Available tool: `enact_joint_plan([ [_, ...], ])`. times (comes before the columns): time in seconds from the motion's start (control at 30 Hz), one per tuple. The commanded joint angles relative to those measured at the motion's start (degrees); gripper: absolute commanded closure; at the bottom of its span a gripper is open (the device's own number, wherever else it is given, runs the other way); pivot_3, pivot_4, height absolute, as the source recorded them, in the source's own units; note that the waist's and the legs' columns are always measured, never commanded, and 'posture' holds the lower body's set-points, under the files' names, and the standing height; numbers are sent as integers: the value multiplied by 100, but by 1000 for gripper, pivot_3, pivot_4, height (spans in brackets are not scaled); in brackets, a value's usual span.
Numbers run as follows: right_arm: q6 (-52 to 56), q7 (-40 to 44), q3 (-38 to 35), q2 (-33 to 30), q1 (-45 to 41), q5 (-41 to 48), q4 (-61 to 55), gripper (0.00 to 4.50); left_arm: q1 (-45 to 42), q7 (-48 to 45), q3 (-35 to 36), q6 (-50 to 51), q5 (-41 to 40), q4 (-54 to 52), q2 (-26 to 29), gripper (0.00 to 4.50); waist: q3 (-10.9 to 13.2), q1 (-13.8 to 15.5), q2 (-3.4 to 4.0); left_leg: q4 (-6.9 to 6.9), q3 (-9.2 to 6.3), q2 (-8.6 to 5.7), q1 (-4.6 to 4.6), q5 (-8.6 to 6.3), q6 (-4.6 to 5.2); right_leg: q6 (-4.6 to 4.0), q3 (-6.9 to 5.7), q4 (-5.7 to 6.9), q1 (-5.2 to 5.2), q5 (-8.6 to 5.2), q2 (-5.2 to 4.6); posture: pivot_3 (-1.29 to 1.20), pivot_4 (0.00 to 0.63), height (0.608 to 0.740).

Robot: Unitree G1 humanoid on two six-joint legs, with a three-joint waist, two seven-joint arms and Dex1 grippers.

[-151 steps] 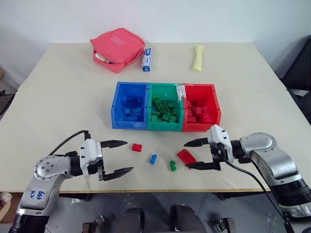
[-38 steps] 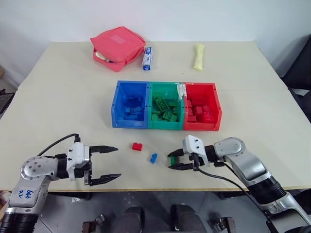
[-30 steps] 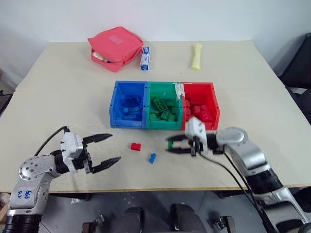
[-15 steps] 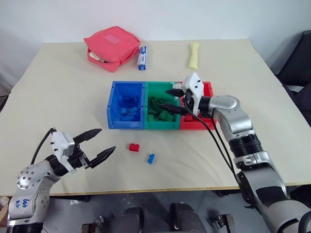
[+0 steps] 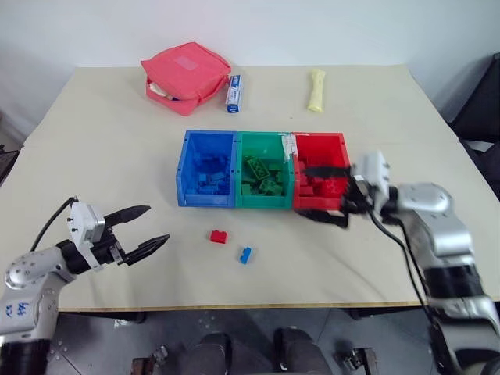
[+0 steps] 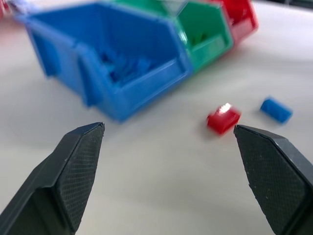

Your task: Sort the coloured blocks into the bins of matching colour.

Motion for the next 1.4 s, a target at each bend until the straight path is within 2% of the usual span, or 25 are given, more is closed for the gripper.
enact_joint_plan([
  [0.03, 77, 262, -468, -353, 484, 431, -539, 9, -288, -565, -137, 115, -7, 176, 316, 0, 0, -10, 1, 1, 2, 0, 1, -1, 1, 0, 3, 0, 1, 0, -1, 0, 150, 740],
  [0.13, 8, 110, -700, -388, 884, 491, -621, 9, -464, -794, -400, 301, -1, -151, 447, 0, 0, -58, 1, 5, 13, 2, 8, 1, 1, 0, 15, -4, 2, 0, -1, 0, 150, 740],
  [0.2, -315, 137, -726, -367, 1143, 335, -655, 9, -455, -710, -555, 646, -93, -683, 475, 0, 0, -63, 1, -2, 12, 7, 19, 0, -1, 0, 17, -3, 7, 0, 3, 0, 150, 740],
  [0.3, -216, -182, -800, -242, 1440, 453, -1059, 9, -310, -550, -911, 1432, -330, -1783, 563, 0, 0, -56, 1, -8, 10, 8, 17, -1, 0, 0, 20, 5, 5, 0, 3, 0, 150, 740],
  [0.4, -254, -414, -834, -181, 1841, 408, -1354, 9, -310, -61, -1546, 2085, -155, -2699, 454, 0, 0, -47, 1, -8, 11, 7, 13, -2, 2, 0, 25, 10, 4, 0, 3, 0, 150, 740],
  [0.57, -116, -758, -941, -191, 2228, 528, -1799, 9, -1133, 1390, -2623, 3967, 4, -3833, 78, 0, 2, 77, -2, 9, 13, 3, 14, -2, 5, 2, 32, 7, 9, 1, 5, 0, 150, 740],
  [0.63, -45, -901, -918, -179, 2288, 541, -1958, 9, -1419, 1747, -2974, 4483, 99, -4014, -58, 0, 1, 93, -1, 14, 12, 3, 15, -1, 4, 2, 33, 6, 10, 1, 7, 0, 150, 740],
  [0.7, -29, -1017, -883, -139, 2360, 536, -2098, 9, -1841, 2344, -3787, 4827, 880, -3873, -180, 0, 1, 118, -2, 14, 11, 2, 23, 0, 3, 2, 33, 10, 15, 0, 10, 0, 150, 740],
  [0.77, 9, -1107, -846, -119, 2417, 543, -2247, 9, -2071, 2564, -4196, 5008, 1200, -3792, -222, 0, 1, 126, -2, 12, 13, 0, 27, 1, 2, 2, 35, 10, 19, 0, 13, 0, 150, 740],
  [0.9, 77, -1287, -845, -85, 2503, 563, -2494, 9, -2283, 2540, -4466, 5347, 1205, -3723, -335, 0, 1, 132, -2, 11, 15, 2, 27, 2, 0, 2, 36, 19, 17, 0, 15, 0, 150, 740],
  [0.97, 77, -1331, -879, -86, 2559, 571, -2553, 9, -2292, 2672, -4398, 5277, 1237, -3627, -572, 0, 1, 148, -2, 12, 15, 1, 31, 2, 0, 2, 37, 16, 20, 0, 14, 0, 150, 740],
  [1.0, 62, -1336, -913, -85, 2628, 580, -2585, 0, -2326, 2636, -4427, 5238, 1227, -3544, -656, 298, 1, 161, -2, 12, 16, 0, 37, 2, 0, 2, 37, 11, 27, 0, 13, 0, 150, 740],
  [1.07, 27, -1330, -952, -89, 2771, 578, -2629, 0, -2396, 2579, -4497, 5197, 1263, -3362, -758, 588, 2, 239, -4, 11, 14, 0, 50, 2, 1, 2, 36, 2, 44, 0, 13, 0, 150, 740],
  [1.17, -118, -1225, -976, -123, 2989, 521, -2654, 0, -2460, 2556, -4496, 5207, 1286, -3106, -884, 1445, 3, 251, -4, 7, 0, -1, 82, -1, 5, 3, 31, -36, 101, 0, 14, 0, 150, 740],
  [1.4, -460, -1124, -1045, -104, 3235, 434, -2463, 0, -2327, 2577, -4348, 4963, 1351, -2963, -1043, 3644, 2, 239, -4, 6, 0, 0, 87, -2, 6, 5, 33, -40, 107, 0, 14, 0, 150, 740],
])
